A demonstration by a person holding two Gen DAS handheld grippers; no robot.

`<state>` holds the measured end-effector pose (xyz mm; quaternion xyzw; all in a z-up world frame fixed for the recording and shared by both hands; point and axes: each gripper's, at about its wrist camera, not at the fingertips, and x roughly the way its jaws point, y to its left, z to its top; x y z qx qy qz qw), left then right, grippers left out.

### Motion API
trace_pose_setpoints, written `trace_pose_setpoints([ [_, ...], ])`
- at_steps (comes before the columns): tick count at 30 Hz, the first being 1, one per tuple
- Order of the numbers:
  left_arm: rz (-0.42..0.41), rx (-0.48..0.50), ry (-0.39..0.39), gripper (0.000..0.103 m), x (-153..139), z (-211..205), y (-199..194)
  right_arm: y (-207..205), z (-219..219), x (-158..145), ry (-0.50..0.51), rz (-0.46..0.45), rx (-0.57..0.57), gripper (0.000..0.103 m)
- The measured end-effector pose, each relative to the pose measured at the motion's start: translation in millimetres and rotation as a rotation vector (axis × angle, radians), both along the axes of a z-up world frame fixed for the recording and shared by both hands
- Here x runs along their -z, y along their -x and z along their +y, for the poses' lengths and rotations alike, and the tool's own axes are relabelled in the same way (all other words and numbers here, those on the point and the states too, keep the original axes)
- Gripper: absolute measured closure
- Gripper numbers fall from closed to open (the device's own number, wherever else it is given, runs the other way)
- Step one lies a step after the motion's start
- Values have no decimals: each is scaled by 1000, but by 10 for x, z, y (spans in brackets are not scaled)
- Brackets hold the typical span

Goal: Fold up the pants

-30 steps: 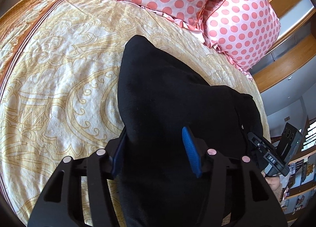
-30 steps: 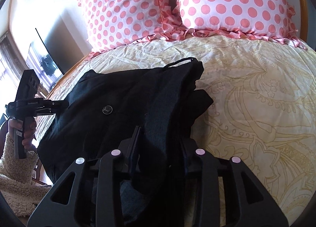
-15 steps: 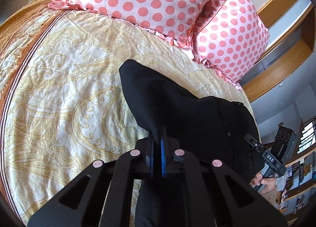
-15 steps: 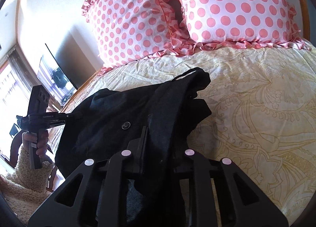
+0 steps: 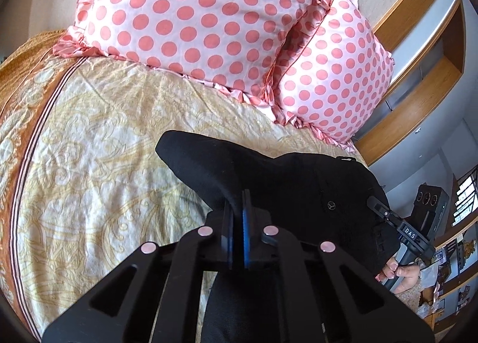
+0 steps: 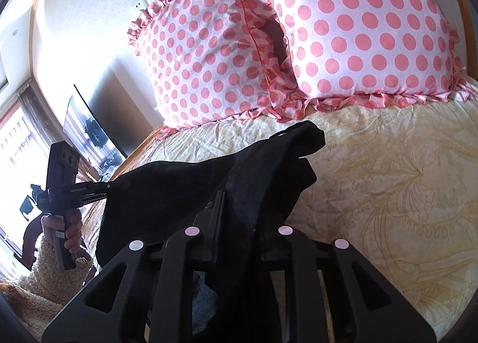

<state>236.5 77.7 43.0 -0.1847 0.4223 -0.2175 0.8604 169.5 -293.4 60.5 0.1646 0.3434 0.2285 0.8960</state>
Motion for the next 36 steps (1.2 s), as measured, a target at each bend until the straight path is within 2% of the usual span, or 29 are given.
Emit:
trace_pose_setpoints([
  [4,-54,-27,-2,99,-187,-42,-280,-297,-56,-124,-14,-33,34,88],
  [7,-57,-76,-10,99,-183,-34,-559,-572,-135,-78,6,-21,92,90],
  [10,46,-126,-48,99,145,-19,-835,-816,-140,179,82,65,148,90],
  [12,129,-149,-32,97,425,41,-922,-884,-121,374,113,138,160,90],
  [13,147,-157,-21,92,492,71,-924,-878,-124,413,118,149,166,90],
  [14,157,-171,-10,78,538,115,-917,-858,-140,414,129,148,184,90],
  [15,157,-189,-6,70,543,161,-898,-833,-166,389,139,143,207,90],
  [17,150,-240,-16,48,507,274,-847,-753,-224,286,142,113,248,89],
  [19,112,-289,-39,41,402,353,-744,-640,-207,169,152,74,255,89],
  [21,34,-328,-98,35,225,332,-569,-499,-77,79,155,44,212,89],
  [23,-46,-287,-122,20,69,199,-387,-345,136,54,184,24,152,89],
  [24,-68,-248,-121,18,30,82,-294,-281,221,63,195,22,132,89],
  [26,-103,-135,-115,16,-11,-198,-129,-211,374,113,196,39,90,89],
  [28,-112,-41,-153,14,20,-491,-72,-190,454,164,192,62,73,89],
  [30,-100,6,-200,14,144,-699,-94,-196,504,223,203,79,77,89],
  [32,-32,-1,-240,14,335,-740,-221,-233,500,362,228,142,103,89],
  [33,39,-19,-231,16,477,-692,-327,-252,476,472,233,194,109,89],
  [34,113,-30,-192,26,620,-601,-427,-275,435,582,201,234,105,89],
  [35,98,-58,-130,23,651,-495,-432,-269,366,634,141,233,115,89],
  [36,105,-86,-136,27,657,-454,-446,-275,321,649,103,247,118,89],
])
